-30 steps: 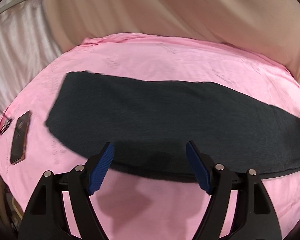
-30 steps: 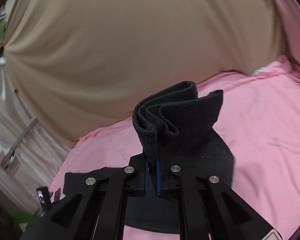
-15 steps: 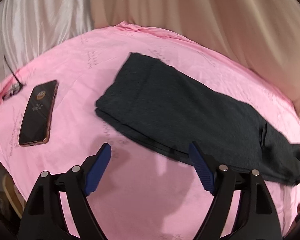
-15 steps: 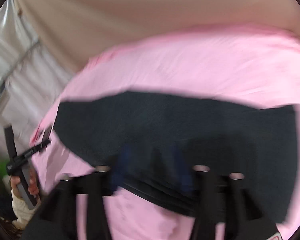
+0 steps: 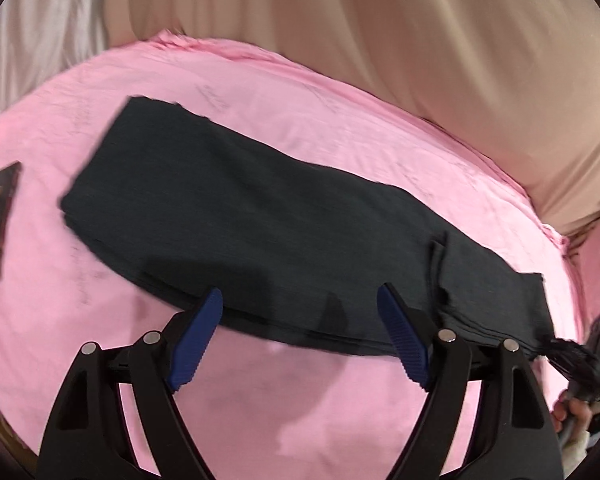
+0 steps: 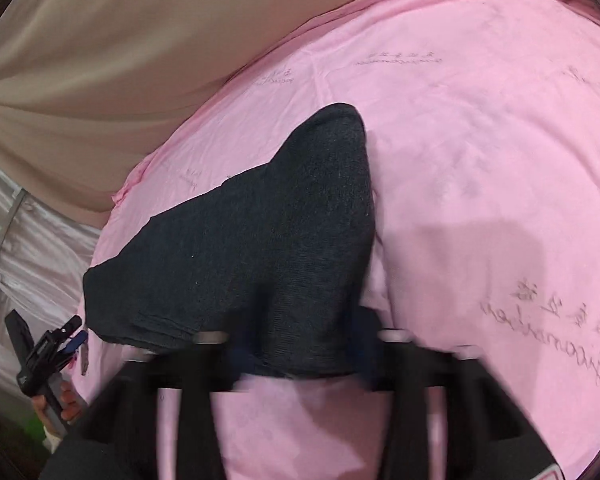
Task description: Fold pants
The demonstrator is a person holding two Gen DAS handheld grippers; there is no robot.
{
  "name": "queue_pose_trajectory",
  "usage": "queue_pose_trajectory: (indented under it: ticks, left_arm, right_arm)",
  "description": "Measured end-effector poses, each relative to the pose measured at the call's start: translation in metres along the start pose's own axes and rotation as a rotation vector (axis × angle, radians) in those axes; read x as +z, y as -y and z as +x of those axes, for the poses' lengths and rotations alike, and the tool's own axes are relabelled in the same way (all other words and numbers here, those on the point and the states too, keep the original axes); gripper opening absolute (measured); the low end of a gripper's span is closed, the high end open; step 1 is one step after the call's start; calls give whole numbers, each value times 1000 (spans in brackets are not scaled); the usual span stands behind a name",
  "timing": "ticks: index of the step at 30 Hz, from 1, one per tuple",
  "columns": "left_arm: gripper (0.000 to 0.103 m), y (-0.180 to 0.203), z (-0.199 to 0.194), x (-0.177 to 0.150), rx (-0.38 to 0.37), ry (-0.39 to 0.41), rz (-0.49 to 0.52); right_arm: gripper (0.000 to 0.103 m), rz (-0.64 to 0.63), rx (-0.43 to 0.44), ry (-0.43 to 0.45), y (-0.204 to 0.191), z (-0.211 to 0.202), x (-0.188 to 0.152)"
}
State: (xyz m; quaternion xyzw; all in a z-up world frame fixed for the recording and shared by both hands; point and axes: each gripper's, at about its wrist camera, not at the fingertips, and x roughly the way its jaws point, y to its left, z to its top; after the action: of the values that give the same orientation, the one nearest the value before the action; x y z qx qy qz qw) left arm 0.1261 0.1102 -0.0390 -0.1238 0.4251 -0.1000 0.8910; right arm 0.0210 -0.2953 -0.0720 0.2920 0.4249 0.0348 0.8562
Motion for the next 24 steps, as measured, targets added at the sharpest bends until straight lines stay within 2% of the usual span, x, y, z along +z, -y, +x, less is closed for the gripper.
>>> queue_pose_trajectory:
  ticks: [3, 5, 6, 7, 8, 10, 12, 13, 14, 15, 17, 18, 20, 22, 24]
  left_arm:
    - [78, -3, 1, 3, 21, -4, -19]
    - [77, -19, 2, 6, 68, -3, -56]
    - [77, -28, 2, 6, 78, -8, -83]
    - [77, -38, 3, 5, 83, -16, -120]
    - [77, -49, 4, 7, 87, -22, -156]
    - [77, -65, 1, 5, 124, -13, -203]
    - [78, -68, -2, 3, 185, 6, -176]
    - [77, -68, -3, 3, 211, 12, -163]
    - [77, -71, -3, 3, 226, 19, -162]
    - [77, -74, -3, 4, 215, 20, -178]
    - [77, -89, -1, 5, 147, 11, -257]
    - [77, -103, 1, 5, 95, 3, -333]
    - [77, -127, 6, 3, 48, -16, -444]
    - [77, -144, 11, 2, -6, -8, -521]
    - [78, -154, 10, 8, -12, 23, -562]
  right_arm:
    - [15, -82, 30, 58, -21, -20, 6]
    - [18, -110, -27, 7, -15, -4, 6]
    - [23, -100, -87, -30, -6, 4, 3]
    - [29, -65, -106, -46, 2, 7, 0]
    - [31, -26, -70, -39, 10, 3, -5]
    - [33, -11, -68, 22, 10, -17, -14]
    - [44, -25, -60, 69, 7, -37, -25]
    - [52, -35, -62, 69, 5, -42, -28]
    - [54, -49, -83, 62, 3, -43, -29]
    - [56, -58, -96, 63, 2, -39, -27]
    - [59, -34, -92, 72, 13, -37, -18]
    - [59, -3, -72, 66, 16, -30, -16]
    - [59, 26, -30, 48, 24, -15, -12]
    - [59, 17, -24, 15, 20, 0, -13]
    - [60, -9, -38, 39, 14, 6, -15]
